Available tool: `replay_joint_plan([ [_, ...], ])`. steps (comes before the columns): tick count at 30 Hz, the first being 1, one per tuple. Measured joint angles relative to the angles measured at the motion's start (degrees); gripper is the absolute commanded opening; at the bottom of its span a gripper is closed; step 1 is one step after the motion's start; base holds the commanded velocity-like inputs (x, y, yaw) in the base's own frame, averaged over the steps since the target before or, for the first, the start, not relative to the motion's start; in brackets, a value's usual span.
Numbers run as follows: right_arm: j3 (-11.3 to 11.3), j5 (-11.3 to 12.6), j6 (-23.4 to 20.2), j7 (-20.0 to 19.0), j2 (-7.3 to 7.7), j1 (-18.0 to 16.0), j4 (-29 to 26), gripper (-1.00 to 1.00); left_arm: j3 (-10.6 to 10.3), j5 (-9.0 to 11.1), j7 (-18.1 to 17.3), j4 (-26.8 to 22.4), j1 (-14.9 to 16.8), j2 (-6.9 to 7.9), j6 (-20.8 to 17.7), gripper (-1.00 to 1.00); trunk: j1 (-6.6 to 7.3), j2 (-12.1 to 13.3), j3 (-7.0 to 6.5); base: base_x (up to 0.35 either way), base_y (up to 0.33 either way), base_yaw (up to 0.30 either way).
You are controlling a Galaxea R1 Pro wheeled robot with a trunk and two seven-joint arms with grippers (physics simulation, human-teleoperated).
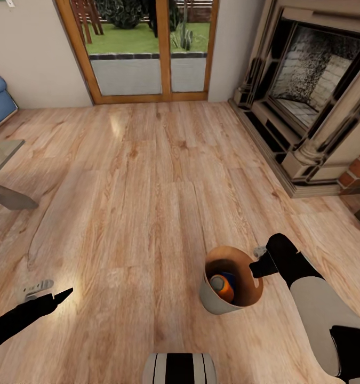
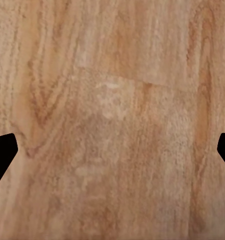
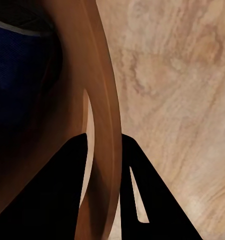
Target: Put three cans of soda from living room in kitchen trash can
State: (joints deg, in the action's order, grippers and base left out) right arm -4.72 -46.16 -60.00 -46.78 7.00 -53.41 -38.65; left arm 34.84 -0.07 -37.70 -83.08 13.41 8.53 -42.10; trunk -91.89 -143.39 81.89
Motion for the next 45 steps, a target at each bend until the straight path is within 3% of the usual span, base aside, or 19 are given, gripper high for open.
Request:
replay_joint_plan([
  [9, 0.0, 0.0, 0.0, 0.0, 0.00, 0.0, 0.0, -1.00, 0.0, 0.0, 0.0, 0.0, 0.0, 0.00, 0.0, 1.00, 0.00, 0.0, 0.00, 0.000, 0.000, 0.000],
  [10, 0.0, 0.0, 0.0, 0.0, 0.00, 0.0, 0.0, 1.00, 0.0, 0.0, 0.0, 0.0, 0.0, 0.00, 0.0, 1.00, 0.00, 0.0, 0.00, 0.000, 0.000, 0.000],
  [14, -0.2, 0.2, 0.0, -0.2, -0.24, 0.1, 0.6, 1.00, 0.0, 0.0, 0.0, 0.1, 0.0, -0.01, 0.1, 1.00, -0.04, 0.0, 0.02, 0.000, 0.000, 0.000],
  [15, -0.2, 1.4, 0.0, -0.4, -0.26, 0.1, 0.6, 1.00, 0.0, 0.0, 0.0, 0.1, 0.0, -0.01, 0.1, 1.00, -0.04, 0.0, 0.02, 0.000, 0.000, 0.000],
  [17, -0.2, 0.2, 0.0, -0.2, -0.24, 0.1, 0.6, 1.00, 0.0, 0.0, 0.0, 0.1, 0.0, -0.01, 0.1, 1.00, -0.04, 0.0, 0.02, 0.000, 0.000, 0.000],
  [38, -0.2, 0.4, 0.0, -0.2, -0.31, 0.1, 0.6, 1.00, -0.1, 0.0, 0.0, 0.1, 0.0, -0.01, 0.1, 1.00, -0.04, 0.0, 0.02, 0.000, 0.000, 0.000],
  [45, -0.2, 0.5, 0.0, -0.2, -0.33, 0.1, 0.6, 1.00, -0.3, -0.1, 0.1, 0.1, 0.0, -0.01, 0.0, 1.00, 0.14, 0.1, -1.52, 0.000, 0.000, 0.000],
])
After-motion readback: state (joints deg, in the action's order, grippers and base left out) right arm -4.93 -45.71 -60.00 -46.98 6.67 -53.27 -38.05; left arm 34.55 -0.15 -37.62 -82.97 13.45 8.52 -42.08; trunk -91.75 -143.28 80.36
